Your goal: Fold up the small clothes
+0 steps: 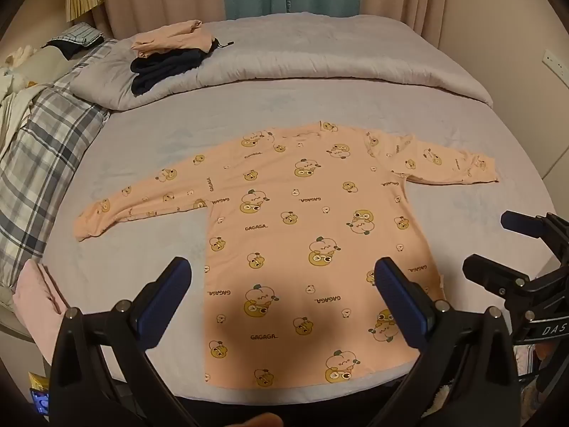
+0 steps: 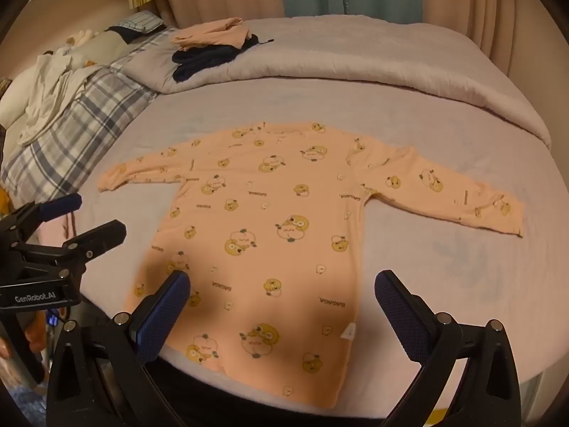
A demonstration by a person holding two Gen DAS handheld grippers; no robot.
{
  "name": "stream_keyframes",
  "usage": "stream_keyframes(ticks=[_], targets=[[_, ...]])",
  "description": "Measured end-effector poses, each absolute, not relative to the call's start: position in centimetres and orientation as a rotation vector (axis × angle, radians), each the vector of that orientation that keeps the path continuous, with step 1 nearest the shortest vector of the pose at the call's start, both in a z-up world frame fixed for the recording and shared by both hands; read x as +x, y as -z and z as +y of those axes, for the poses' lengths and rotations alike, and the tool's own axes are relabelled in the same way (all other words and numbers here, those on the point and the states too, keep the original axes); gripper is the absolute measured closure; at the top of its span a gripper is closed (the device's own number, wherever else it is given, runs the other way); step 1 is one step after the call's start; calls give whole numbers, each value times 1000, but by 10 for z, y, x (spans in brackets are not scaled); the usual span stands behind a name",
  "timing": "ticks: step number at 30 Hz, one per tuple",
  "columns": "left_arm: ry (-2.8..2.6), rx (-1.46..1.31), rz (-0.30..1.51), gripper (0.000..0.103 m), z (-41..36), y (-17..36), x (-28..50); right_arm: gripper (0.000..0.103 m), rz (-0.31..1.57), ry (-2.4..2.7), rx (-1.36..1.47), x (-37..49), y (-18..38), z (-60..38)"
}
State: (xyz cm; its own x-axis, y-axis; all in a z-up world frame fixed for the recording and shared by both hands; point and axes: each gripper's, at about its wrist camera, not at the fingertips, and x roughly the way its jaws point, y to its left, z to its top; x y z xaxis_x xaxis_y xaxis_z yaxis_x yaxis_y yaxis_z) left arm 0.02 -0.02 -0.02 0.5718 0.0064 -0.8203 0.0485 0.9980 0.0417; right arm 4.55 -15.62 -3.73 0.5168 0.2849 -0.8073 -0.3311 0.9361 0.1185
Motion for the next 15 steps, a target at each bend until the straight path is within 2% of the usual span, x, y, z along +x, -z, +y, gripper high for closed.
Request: stream_keyframes(ticks=[15], targets=[[35,59,961,0,2,5,2,0,958,-367,-58,48,39,-157]])
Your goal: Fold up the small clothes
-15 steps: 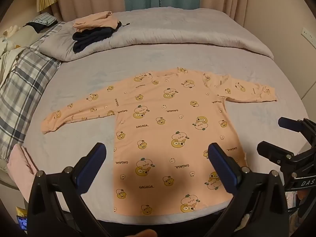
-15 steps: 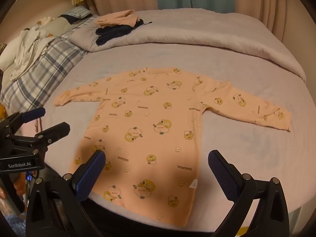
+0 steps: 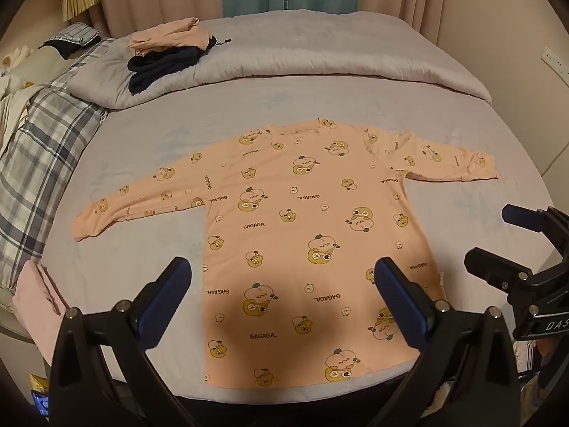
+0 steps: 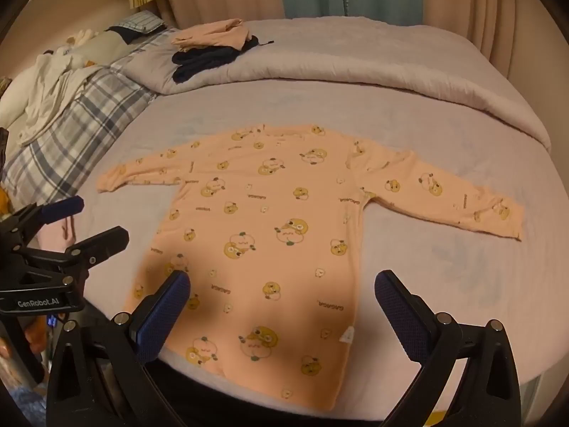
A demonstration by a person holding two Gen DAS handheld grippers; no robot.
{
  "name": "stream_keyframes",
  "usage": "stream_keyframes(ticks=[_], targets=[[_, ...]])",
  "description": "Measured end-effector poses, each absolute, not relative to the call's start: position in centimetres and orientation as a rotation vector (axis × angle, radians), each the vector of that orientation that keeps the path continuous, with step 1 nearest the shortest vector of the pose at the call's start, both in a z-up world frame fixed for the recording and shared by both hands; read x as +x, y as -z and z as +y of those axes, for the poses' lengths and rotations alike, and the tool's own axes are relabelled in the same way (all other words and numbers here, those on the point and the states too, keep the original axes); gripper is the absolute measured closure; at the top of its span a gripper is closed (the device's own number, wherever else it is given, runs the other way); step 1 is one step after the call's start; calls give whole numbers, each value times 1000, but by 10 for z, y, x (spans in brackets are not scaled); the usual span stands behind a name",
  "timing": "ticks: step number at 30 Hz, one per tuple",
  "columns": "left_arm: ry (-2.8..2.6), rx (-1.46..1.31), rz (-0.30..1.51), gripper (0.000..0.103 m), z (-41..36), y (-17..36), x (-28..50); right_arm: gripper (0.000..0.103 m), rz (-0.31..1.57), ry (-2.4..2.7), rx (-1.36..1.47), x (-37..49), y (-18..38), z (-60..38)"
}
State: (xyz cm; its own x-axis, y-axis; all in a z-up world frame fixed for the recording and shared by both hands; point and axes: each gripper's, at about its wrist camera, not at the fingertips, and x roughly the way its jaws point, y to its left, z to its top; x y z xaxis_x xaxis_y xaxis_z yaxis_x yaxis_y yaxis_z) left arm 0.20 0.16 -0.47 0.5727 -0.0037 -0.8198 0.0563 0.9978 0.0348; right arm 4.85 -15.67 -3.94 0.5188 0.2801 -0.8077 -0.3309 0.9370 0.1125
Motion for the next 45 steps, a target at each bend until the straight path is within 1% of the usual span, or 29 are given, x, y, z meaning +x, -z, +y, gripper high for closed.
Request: stream_keyframes(ticks=[45], targets=[[33,66,998,0,0,7,4,0,954,-356,-79,48,37,-156]])
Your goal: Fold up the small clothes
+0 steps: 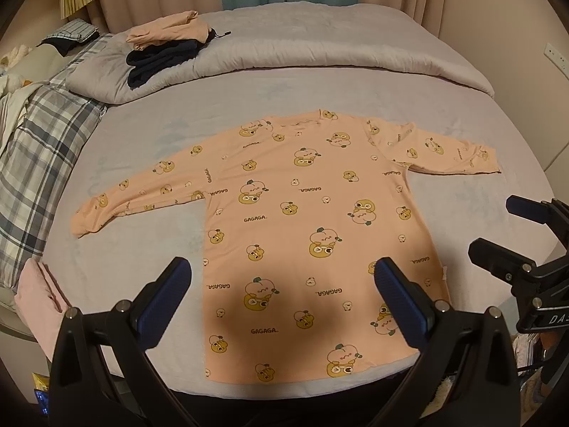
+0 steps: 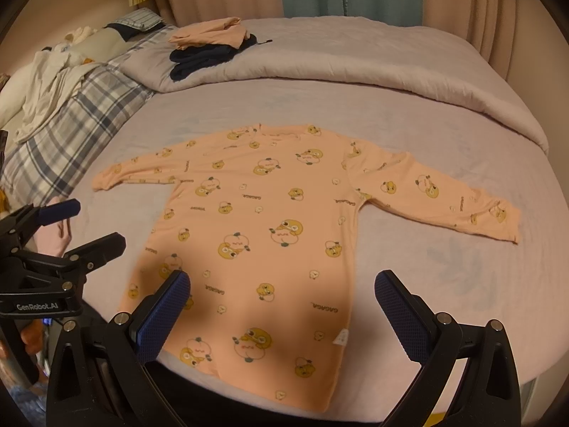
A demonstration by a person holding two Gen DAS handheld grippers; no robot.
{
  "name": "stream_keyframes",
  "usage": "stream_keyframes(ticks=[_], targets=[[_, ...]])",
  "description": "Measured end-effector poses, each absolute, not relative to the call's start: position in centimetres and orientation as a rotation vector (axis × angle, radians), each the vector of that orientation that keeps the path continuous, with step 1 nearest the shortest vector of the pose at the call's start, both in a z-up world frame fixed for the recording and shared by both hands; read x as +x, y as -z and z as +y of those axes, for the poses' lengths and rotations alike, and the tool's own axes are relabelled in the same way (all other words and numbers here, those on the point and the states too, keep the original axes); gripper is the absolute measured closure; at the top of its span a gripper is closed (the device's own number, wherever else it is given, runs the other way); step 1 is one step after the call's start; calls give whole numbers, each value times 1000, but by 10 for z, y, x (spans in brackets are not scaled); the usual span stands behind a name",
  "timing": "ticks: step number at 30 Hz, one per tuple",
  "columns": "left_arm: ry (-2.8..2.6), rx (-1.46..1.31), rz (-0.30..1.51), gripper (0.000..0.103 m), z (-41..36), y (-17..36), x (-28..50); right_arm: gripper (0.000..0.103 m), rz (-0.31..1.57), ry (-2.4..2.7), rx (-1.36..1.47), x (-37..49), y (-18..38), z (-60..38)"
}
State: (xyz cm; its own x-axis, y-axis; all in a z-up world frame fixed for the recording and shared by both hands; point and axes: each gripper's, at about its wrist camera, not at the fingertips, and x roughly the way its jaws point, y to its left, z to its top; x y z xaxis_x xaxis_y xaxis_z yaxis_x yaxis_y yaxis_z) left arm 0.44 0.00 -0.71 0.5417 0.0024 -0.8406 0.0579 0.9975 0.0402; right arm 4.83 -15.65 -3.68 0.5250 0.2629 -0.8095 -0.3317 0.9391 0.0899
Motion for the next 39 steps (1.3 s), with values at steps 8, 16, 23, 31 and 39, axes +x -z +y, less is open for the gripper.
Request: stream_keyframes(ticks=[8,16,23,31,39], targets=[[29,66,999,0,1,7,5,0,954,-357,-79,48,36,-155],[27,64,1004,0,2,6,5,0,953,-358,-80,48,36,-156],[24,65,1006,0,3,6,6,0,954,-359,-80,49,36,-156],[23,66,1006,0,3,7,5,0,955,-359,-79,49,37,-156],[23,67,1006,0,5,8,5,0,957,-356,-79,49,37,-156]])
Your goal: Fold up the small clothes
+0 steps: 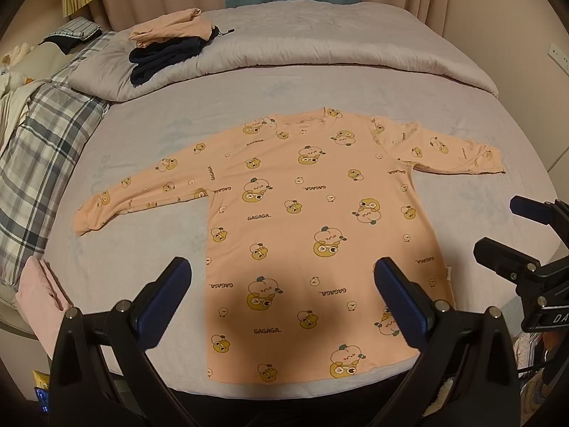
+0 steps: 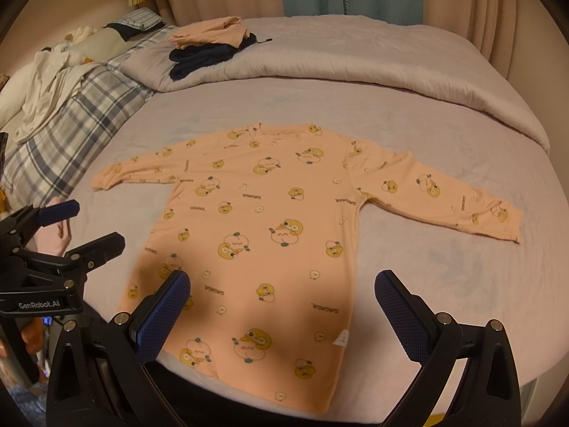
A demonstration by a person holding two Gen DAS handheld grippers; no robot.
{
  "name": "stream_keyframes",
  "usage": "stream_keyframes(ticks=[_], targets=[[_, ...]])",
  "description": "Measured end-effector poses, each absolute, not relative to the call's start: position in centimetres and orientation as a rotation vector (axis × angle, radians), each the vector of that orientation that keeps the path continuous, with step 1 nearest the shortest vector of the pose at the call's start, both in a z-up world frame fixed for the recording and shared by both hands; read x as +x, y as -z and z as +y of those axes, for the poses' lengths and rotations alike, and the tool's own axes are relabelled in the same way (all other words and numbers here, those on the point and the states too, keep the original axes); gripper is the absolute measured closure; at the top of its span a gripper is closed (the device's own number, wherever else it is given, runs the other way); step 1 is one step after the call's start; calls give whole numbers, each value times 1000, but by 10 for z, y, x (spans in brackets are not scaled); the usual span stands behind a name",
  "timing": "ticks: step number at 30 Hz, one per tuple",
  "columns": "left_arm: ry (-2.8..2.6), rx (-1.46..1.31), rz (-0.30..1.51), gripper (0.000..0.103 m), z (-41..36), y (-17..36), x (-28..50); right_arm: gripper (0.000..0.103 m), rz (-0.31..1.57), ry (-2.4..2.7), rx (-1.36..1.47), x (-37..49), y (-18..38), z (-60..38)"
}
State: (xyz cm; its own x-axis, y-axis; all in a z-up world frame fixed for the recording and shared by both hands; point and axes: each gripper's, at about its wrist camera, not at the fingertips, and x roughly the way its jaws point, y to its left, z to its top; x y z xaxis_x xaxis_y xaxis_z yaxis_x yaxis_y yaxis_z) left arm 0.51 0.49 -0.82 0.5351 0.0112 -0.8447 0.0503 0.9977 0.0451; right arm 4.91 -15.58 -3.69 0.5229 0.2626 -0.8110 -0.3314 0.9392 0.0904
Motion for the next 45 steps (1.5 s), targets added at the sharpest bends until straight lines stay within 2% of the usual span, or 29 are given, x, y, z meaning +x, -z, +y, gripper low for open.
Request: stream_keyframes(ticks=[13,17,28,38,41,45], targets=[[-39,28,1020,0,17,24,21,0,986,-326,37,63,57,-182],[-12,-45,1028,0,24,31,28,0,957,-344,159,70,60,-205],[222,-436,960,0,29,57,56,0,846,-175,672,94,122,-356],[304,-440,1011,0,7,88,116,0,764,50,926,133,164,-449],[287,-439,1032,0,3,96,132,6,748,73,936,153,170,-453],[284,-442,1023,0,2,100,144,18,711,105,926,176,171,-459]])
